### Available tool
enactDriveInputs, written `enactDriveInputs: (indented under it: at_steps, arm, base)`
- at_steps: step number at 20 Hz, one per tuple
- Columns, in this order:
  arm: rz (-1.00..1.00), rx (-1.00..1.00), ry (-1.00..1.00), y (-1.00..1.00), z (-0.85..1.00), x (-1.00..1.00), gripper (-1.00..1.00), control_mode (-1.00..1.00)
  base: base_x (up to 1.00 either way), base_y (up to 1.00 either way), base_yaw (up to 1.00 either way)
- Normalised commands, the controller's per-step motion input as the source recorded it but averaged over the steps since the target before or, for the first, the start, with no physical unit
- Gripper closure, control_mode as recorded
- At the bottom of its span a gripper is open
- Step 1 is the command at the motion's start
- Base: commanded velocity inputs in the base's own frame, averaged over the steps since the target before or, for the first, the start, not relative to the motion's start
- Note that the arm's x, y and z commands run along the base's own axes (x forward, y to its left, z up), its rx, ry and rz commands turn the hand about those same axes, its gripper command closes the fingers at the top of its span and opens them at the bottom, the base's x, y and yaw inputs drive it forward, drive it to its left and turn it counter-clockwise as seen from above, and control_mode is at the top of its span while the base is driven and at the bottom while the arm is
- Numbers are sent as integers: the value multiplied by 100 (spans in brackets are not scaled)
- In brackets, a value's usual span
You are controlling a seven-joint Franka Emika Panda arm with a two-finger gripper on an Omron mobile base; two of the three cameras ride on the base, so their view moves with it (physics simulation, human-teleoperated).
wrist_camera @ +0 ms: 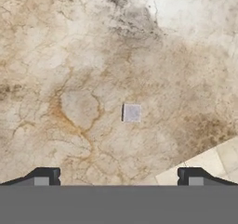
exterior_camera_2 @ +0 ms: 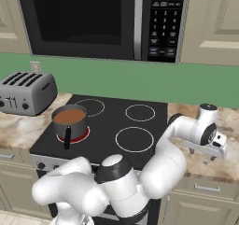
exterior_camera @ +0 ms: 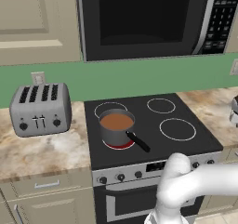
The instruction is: Pick up the sugar cube(s) and place them in the saucepan with hot chocolate.
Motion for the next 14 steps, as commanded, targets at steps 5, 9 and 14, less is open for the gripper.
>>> enactDriveInputs:
  at_steps: [5,9,14]
  arm:
    - [0,13,0,-16,-8,0,-100,-100]
    - [0,14,0,-29,0,0,-100,-100]
    - [0,3,2,-7,0,7,-100,-100]
  base:
    - [0,0,0]
    - [0,0,0]
    - [0,0,0]
